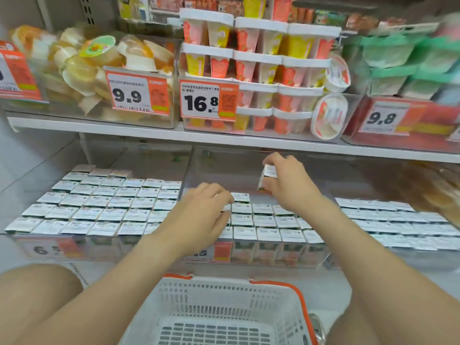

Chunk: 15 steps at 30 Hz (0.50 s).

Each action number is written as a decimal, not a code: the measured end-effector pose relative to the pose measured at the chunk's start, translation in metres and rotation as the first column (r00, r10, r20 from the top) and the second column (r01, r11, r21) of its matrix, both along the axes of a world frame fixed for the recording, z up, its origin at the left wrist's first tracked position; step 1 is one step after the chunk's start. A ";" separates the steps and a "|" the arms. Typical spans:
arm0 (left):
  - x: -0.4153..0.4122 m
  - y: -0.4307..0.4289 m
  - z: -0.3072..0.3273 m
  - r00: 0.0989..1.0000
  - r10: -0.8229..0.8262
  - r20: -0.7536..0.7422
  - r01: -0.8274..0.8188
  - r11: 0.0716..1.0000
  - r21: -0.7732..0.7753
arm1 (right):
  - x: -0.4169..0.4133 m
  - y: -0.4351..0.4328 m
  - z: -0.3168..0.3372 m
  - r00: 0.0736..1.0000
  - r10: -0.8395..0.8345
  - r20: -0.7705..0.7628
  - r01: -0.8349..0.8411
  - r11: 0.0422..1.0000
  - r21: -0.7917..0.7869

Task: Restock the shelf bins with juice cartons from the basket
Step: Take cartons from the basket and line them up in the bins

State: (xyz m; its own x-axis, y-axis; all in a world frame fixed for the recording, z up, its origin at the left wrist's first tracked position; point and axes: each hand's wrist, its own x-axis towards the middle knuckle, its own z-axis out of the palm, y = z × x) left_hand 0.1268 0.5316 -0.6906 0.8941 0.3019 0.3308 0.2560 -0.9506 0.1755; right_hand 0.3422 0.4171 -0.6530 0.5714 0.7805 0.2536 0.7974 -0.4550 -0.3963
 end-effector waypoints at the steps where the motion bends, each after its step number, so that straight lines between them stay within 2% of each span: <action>1: 0.005 -0.003 -0.002 1.000 -0.002 -0.023 0.003 1.000 0.009 | 0.006 0.004 -0.006 1.000 0.015 0.024 -0.014 0.999 -0.031; 4: 0.015 -0.004 -0.006 0.995 0.051 -0.084 -0.047 0.998 0.043 | 0.023 0.015 -0.021 0.998 0.061 0.001 -0.060 0.978 -0.201; 8: 0.018 -0.001 -0.008 0.979 0.122 -0.164 -0.109 0.991 0.082 | 0.034 0.021 -0.025 0.972 0.137 -0.193 -0.212 0.866 -0.452; 11: 0.017 -0.004 -0.008 0.982 0.108 -0.154 -0.106 0.994 0.023 | 0.034 0.020 -0.021 0.956 0.108 -0.272 -0.235 0.838 -0.493; 15: 0.016 -0.005 -0.014 0.986 0.091 -0.138 -0.094 0.995 -0.017 | 0.033 0.011 -0.018 0.957 0.080 -0.280 -0.212 0.849 -0.484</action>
State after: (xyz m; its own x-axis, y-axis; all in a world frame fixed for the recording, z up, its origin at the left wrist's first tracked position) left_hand 0.1428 0.5262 -0.7041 0.8984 0.3915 0.1993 0.3657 -0.9178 0.1543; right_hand 0.3748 0.4281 -0.6713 0.4314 0.8407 -0.3273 0.7805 -0.5298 -0.3320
